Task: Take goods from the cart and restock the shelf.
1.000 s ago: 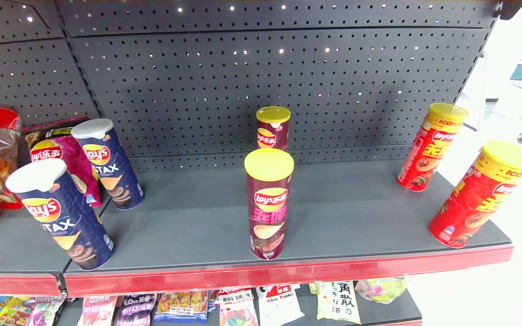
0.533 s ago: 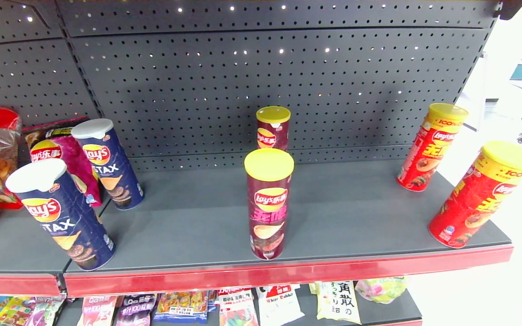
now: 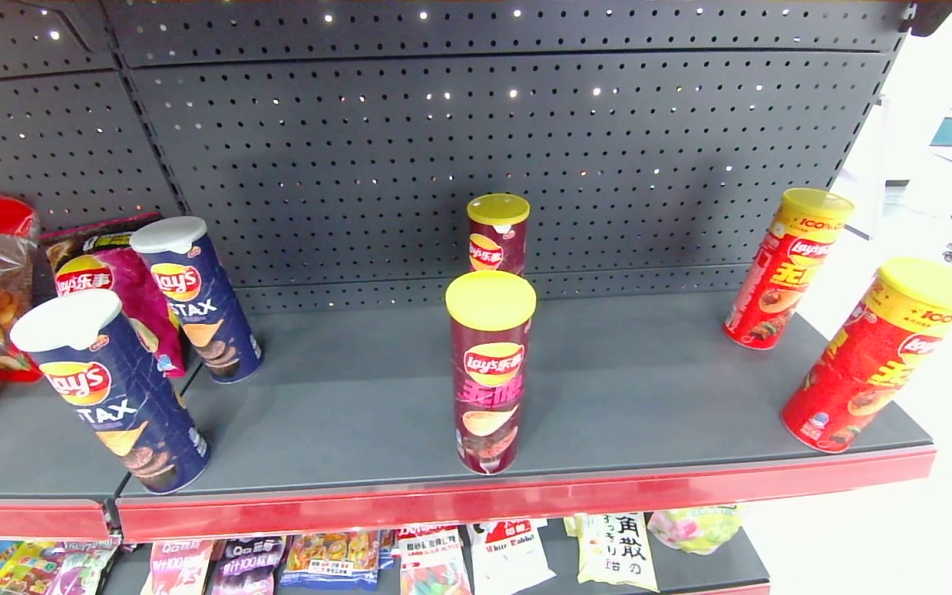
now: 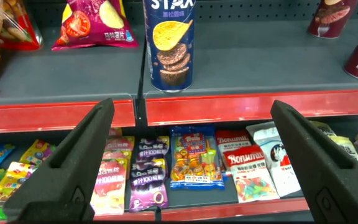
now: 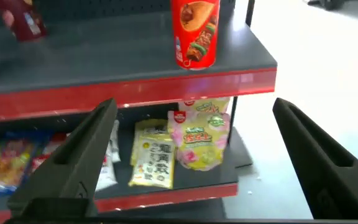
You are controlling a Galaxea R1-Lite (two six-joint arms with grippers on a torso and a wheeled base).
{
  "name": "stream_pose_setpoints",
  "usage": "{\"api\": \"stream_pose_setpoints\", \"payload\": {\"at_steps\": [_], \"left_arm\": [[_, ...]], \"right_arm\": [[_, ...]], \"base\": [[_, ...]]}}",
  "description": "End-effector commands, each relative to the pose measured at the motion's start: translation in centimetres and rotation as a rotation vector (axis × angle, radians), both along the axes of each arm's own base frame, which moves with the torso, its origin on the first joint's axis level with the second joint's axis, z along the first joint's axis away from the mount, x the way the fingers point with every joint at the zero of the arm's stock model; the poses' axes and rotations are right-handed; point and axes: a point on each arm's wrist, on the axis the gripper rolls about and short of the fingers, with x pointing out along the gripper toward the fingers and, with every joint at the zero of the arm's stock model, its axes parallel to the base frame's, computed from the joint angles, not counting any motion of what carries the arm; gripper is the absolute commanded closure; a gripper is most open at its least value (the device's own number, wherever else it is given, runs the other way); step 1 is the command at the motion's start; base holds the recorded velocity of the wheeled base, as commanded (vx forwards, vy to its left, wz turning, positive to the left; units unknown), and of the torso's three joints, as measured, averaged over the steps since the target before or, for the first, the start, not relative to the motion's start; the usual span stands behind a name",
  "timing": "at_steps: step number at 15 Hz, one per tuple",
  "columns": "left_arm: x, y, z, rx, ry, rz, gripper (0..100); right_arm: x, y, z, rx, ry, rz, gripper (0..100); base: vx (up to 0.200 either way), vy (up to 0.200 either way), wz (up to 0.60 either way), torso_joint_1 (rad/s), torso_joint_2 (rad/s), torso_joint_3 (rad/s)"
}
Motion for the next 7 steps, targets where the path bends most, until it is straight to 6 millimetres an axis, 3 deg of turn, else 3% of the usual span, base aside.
{"api": "stream_pose_setpoints", "payload": {"at_steps": [1,7], "left_arm": [[0.01,0.0,0.0,0.0,0.001,0.0,0],[0.01,0.0,0.0,0.0,0.001,0.0,0]], "right_arm": [[0.01,0.05,-0.04,-0.014,0.0,0.024,0],[0.01,0.03,-0.05,0.021,0.002,0.014,0]], "base": [[0.0,0.0,0.0,0.0,0.0,0.0],[0.0,0.0,0.0,0.0,0.0,0.0]]}}
